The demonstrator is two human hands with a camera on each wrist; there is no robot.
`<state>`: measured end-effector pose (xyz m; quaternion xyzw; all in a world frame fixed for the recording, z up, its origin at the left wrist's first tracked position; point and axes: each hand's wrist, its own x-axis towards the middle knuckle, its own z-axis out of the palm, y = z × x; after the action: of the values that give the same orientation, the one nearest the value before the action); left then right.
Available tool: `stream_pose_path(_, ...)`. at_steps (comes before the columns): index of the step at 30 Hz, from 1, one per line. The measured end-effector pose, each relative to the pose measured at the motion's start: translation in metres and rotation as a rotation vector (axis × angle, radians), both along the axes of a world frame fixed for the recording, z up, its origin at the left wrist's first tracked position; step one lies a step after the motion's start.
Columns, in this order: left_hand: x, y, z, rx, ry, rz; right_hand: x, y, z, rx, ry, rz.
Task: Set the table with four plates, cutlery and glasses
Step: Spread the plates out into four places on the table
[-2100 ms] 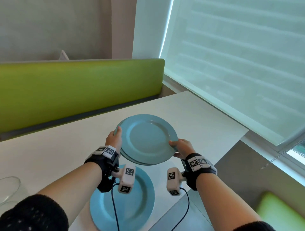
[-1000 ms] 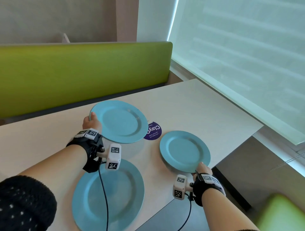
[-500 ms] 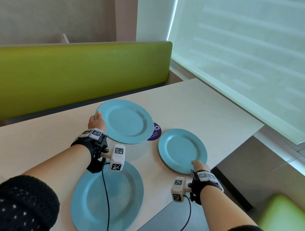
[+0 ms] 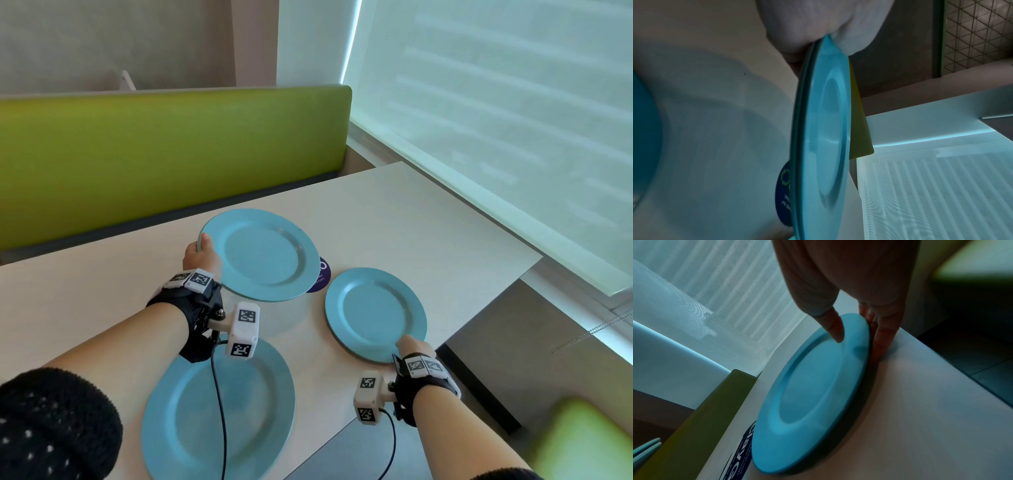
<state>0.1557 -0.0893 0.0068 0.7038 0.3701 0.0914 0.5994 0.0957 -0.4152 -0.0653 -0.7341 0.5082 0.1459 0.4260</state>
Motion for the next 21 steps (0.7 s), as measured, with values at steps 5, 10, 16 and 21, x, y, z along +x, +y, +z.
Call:
stream_pose_path(5, 0.001, -0.003, -0.001, 0.005, 0.002, -0.007, -0.002, 0.000, -0.002, 0.003, -0.016, 0.002)
stream_pose_path(10, 0.002, -0.004, -0.001, -0.008, -0.007, -0.007, -0.002, -0.001, -0.005, -0.014, -0.030, -0.004)
stream_pose_path(16, 0.004, -0.003, -0.003, -0.015, -0.023, -0.005, -0.001, 0.002, -0.003, -0.026, 0.007, -0.007)
stream_pose_path(21, 0.002, -0.001, -0.001, -0.006, -0.018, -0.026, 0.002, 0.016, 0.006, -0.066, -0.034, -0.099)
